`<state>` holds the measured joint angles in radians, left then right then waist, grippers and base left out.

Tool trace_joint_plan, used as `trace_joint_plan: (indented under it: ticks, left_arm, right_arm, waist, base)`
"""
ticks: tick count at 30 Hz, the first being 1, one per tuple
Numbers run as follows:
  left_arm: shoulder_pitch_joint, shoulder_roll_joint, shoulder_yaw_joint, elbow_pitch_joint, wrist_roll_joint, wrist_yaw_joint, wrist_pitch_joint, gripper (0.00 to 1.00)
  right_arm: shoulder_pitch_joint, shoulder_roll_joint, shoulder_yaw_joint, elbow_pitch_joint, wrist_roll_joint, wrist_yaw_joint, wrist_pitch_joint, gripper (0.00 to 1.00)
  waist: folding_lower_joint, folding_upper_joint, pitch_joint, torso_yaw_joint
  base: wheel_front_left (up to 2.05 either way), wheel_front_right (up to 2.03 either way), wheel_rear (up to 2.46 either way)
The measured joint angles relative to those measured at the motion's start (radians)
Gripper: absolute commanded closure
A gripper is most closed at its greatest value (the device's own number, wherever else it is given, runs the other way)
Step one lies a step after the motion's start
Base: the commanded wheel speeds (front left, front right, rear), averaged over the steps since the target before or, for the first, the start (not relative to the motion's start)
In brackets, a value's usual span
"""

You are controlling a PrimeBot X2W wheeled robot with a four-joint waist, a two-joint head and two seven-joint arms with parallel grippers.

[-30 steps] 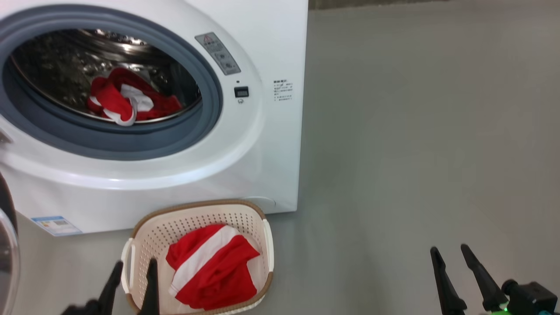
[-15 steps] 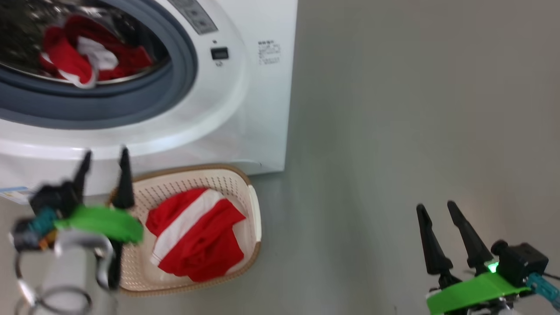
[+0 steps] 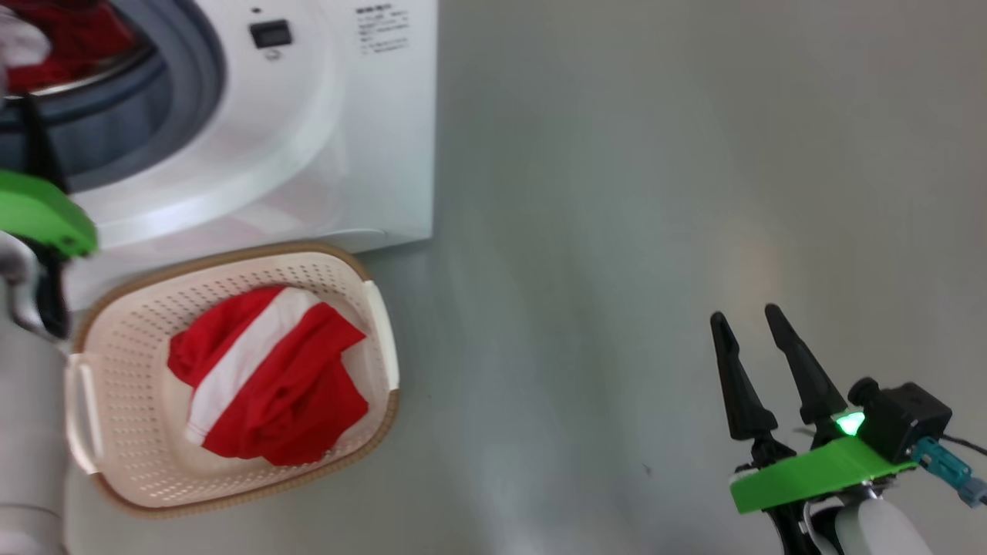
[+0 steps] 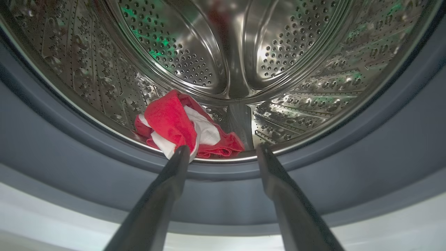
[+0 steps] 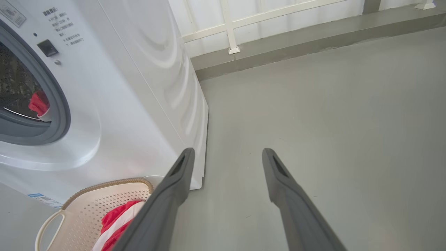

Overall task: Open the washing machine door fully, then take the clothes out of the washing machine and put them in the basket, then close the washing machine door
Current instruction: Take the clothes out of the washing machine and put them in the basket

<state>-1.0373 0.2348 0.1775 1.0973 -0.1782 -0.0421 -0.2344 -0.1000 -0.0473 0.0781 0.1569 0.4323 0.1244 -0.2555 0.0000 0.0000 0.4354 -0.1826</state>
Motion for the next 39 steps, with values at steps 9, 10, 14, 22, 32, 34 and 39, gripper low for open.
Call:
trace_joint_plan:
  ticks: [9,10,14,22,32,34,39]
  left_arm:
    - [-0.115,0.089,-0.018,0.142,0.032,0.071,0.023,0.0]
    - [-0.125,0.097,-0.019,0.148,0.033,0.072,0.023,0.0]
    - [-0.156,0.122,-0.02,0.171,0.034,0.09,0.03,0.0]
    - [-0.177,0.182,-0.022,0.194,0.033,0.133,0.036,0.0]
    - [-0.179,0.237,-0.031,0.203,0.033,0.158,0.044,0.0]
    - [-0.179,0.244,-0.034,0.204,0.033,0.159,0.048,0.0]
    - [-0.19,0.247,-0.05,0.207,0.033,0.16,0.046,0.55]
  right_arm:
    - [-0.025,0.001,0.022,-0.003,0.009,0.0,0.0,0.0]
    - [-0.025,0.001,0.025,-0.003,0.009,0.0,0.0,0.0]
    - [-0.026,0.002,0.031,-0.003,0.012,0.0,0.0,0.0]
    - [-0.027,0.004,0.041,-0.009,0.012,0.0,0.0,0.0]
    - [-0.027,0.006,0.06,-0.013,0.012,0.0,0.0,0.0]
    - [-0.027,0.006,0.06,-0.014,0.012,0.0,0.0,0.0]
    - [-0.027,0.006,0.061,-0.014,0.012,0.0,0.0,0.0]
  waist:
    - [0.0,0.0,0.048,-0.066]
    - [0.0,0.0,0.053,-0.072]
    - [0.0,0.0,0.071,-0.094]
    - [0.0,0.0,0.103,-0.123]
    - [0.0,0.0001,0.131,-0.152]
    - [0.0,0.0,0.134,-0.156]
    - [0.0,0.0,0.138,-0.16]
  base:
    - [0.0,0.0,0.0]
    - [0.0,0.0,0.0]
    - [0.0,0.0,0.0]
    - [0.0,0.0,0.0]
    - [0.0,0.0,0.0]
    - [0.0,0.0,0.0]
    - [0.0,0.0,0.0]
